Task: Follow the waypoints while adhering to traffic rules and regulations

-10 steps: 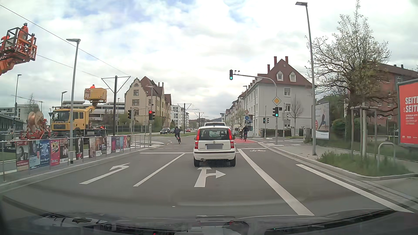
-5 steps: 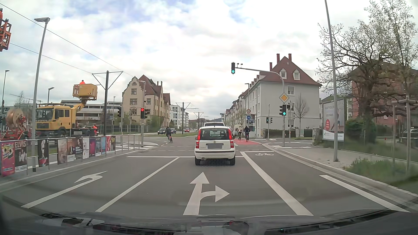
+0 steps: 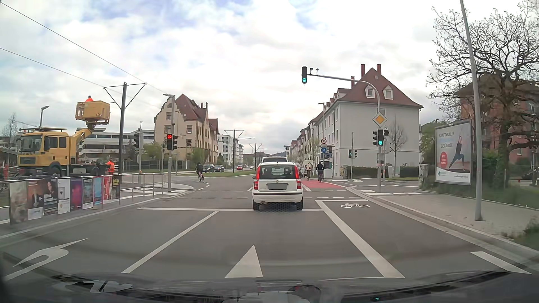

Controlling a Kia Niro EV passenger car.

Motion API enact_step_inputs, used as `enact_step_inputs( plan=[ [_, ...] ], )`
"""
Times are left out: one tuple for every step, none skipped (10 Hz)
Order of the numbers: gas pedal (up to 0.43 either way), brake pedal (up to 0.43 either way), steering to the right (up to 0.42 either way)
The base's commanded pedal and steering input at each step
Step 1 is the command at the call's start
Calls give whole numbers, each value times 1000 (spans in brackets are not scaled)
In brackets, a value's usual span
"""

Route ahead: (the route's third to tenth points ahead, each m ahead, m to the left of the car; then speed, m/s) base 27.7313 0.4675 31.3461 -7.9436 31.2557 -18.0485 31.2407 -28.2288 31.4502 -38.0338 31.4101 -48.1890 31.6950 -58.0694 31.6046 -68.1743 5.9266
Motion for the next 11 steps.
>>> enact_step_inputs(
  plan=[
    [118,0,1],
    [79,0,0],
    [67,0,0],
    [67,0,0],
    [67,0,0],
    [67,0,0],
    [67,0,1],
    [67,0,3],
    [20,0,5],
    [0,0,8],
    [0,0,11]
  ],
)
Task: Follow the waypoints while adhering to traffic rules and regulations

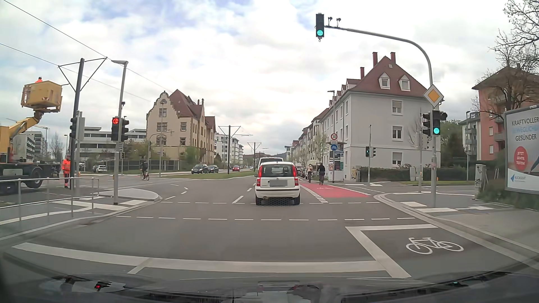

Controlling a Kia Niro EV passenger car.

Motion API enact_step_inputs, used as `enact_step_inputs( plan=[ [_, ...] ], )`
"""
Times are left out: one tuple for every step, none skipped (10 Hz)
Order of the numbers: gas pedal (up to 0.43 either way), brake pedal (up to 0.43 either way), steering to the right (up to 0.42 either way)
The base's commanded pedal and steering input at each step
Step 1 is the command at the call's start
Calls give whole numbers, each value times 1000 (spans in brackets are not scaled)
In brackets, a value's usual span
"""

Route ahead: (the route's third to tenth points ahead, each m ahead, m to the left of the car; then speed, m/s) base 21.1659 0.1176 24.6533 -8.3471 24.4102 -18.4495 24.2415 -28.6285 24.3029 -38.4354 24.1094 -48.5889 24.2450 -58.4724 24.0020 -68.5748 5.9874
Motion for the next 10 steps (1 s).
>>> enact_step_inputs(
  plan=[
    [0,0,13],
    [0,0,14],
    [0,0,14],
    [0,0,13],
    [0,0,13],
    [0,0,12],
    [0,0,13],
    [0,0,12],
    [0,0,12],
    [0,0,12]
  ],
)
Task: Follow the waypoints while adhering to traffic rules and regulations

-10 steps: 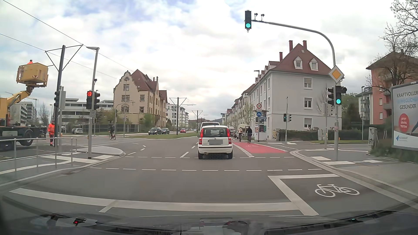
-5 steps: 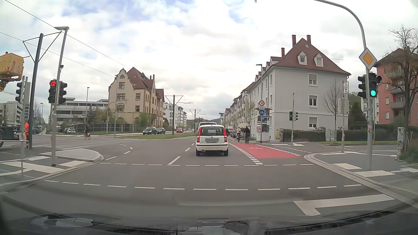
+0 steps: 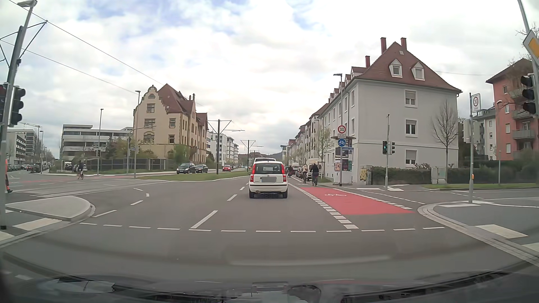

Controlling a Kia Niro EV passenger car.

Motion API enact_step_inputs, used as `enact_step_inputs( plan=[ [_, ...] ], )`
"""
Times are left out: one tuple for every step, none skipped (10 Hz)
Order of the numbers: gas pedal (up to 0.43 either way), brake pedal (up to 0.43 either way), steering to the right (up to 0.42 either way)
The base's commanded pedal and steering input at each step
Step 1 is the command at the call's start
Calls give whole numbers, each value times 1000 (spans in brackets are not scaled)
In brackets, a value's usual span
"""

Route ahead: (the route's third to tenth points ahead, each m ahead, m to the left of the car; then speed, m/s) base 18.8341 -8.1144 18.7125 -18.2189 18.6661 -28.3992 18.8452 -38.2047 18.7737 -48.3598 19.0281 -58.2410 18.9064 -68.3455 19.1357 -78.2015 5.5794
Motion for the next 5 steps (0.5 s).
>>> enact_step_inputs(
  plan=[
    [0,0,12],
    [0,0,14],
    [0,0,16],
    [0,0,23],
    [0,0,32]
  ],
)
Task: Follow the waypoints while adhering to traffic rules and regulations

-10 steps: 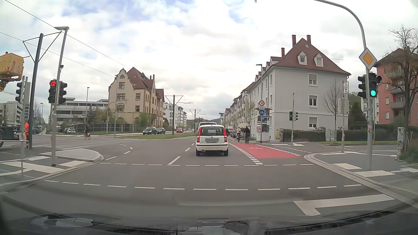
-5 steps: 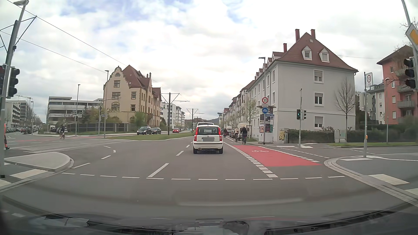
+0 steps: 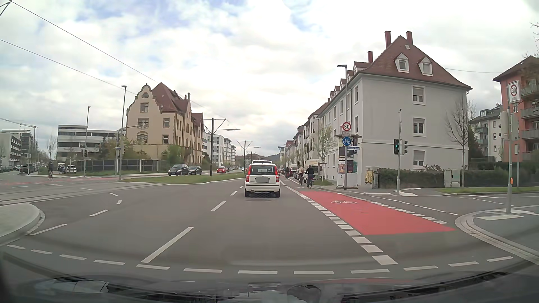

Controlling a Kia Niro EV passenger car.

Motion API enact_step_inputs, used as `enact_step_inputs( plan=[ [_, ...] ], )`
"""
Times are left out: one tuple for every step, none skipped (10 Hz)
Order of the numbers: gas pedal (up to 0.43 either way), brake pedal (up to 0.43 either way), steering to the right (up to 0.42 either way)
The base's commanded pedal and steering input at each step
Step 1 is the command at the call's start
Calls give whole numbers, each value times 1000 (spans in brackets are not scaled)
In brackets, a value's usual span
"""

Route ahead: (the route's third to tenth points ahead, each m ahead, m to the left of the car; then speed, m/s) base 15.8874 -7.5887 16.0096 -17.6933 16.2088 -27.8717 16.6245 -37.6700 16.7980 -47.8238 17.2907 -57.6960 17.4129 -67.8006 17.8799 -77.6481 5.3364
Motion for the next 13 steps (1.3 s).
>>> enact_step_inputs(
  plan=[
    [0,0,46],
    [0,0,65],
    [0,0,83],
    [0,0,112],
    [0,0,142],
    [0,0,181],
    [0,0,225],
    [0,0,257],
    [0,0,286],
    [0,0,313],
    [0,0,335],
    [0,0,358],
    [0,0,381]
  ],
)
